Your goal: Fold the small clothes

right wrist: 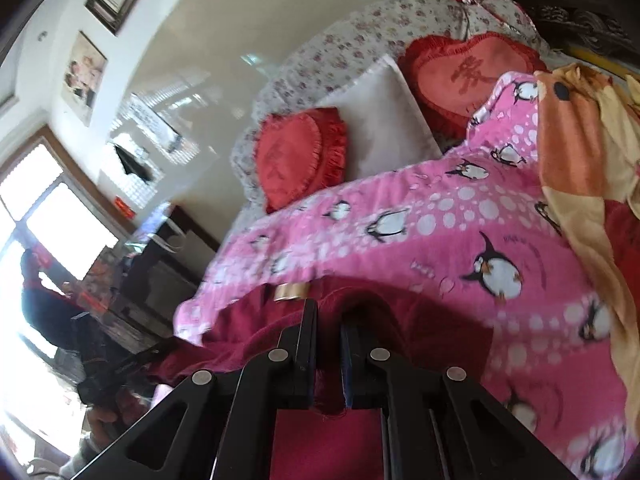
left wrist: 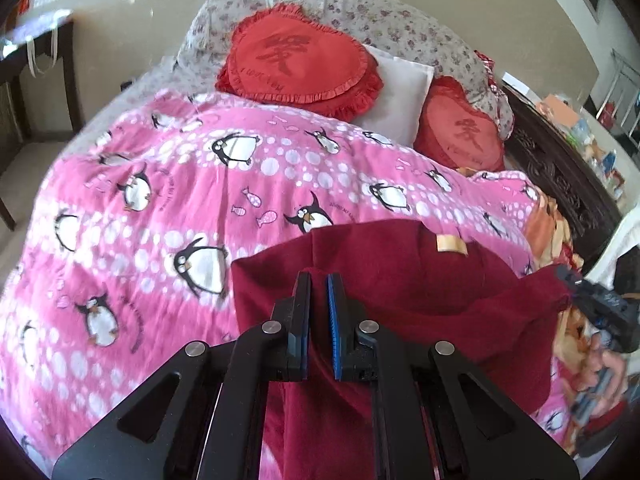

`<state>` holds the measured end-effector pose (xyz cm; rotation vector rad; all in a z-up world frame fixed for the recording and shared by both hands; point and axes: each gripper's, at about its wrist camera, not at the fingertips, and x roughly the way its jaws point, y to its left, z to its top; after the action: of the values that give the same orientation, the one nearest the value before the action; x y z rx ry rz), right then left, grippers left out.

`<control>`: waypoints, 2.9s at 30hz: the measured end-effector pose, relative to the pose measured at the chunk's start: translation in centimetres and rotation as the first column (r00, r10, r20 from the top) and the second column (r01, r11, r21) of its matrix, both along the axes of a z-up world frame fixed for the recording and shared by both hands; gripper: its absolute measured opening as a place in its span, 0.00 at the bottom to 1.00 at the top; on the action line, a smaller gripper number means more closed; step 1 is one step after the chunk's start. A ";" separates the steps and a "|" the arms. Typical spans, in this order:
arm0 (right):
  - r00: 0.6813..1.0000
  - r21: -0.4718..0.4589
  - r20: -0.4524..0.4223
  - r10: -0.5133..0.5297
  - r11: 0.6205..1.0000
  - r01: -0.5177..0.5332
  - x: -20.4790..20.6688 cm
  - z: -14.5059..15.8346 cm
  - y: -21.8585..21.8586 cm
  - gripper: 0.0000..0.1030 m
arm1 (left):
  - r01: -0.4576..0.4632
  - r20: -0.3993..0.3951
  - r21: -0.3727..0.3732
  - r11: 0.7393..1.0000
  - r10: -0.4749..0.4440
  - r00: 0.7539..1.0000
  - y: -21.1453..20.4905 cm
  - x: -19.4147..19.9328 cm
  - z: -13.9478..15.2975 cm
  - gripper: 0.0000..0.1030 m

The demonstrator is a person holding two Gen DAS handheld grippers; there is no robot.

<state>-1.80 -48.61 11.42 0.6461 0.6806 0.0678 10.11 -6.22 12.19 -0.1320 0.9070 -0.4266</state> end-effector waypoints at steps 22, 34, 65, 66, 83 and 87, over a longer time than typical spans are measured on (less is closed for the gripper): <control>0.983 -0.122 -0.183 0.028 0.991 -0.051 1.8 -4.1 1.4 0.39 | 0.046 -0.148 0.122 0.991 -0.028 0.989 -3.0 0.7 -6.4 0.47; 0.976 -0.088 -0.182 0.118 0.987 -0.136 -10.0 -2.6 4.4 0.39 | 0.059 -0.127 0.039 0.997 -0.054 0.990 1.8 -5.7 -4.5 0.47; 0.980 -0.316 -0.194 -0.054 0.949 -0.011 -6.4 0.1 5.1 0.28 | 0.038 -0.167 0.123 0.992 -0.017 0.986 2.2 -10.4 -8.3 0.47; 0.979 -0.321 -0.186 -0.086 0.947 0.022 -4.5 -0.3 4.5 0.30 | 0.040 -0.168 0.124 0.991 -0.018 0.986 2.1 -10.4 -8.4 0.47; 0.952 -0.444 -0.255 -0.171 0.895 0.041 5.5 -3.8 1.6 0.08 | 0.028 -0.185 0.122 0.992 -0.005 0.983 1.3 -8.9 -8.8 0.57; 0.964 -0.445 -0.207 -0.167 0.894 0.059 3.4 -0.8 3.1 0.28 | 0.019 -0.133 0.193 0.981 0.007 0.991 1.3 -9.2 -7.6 0.57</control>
<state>1.58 -45.48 10.62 0.2590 0.8579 -0.2727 0.95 -4.90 4.57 0.0216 1.0753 -0.3359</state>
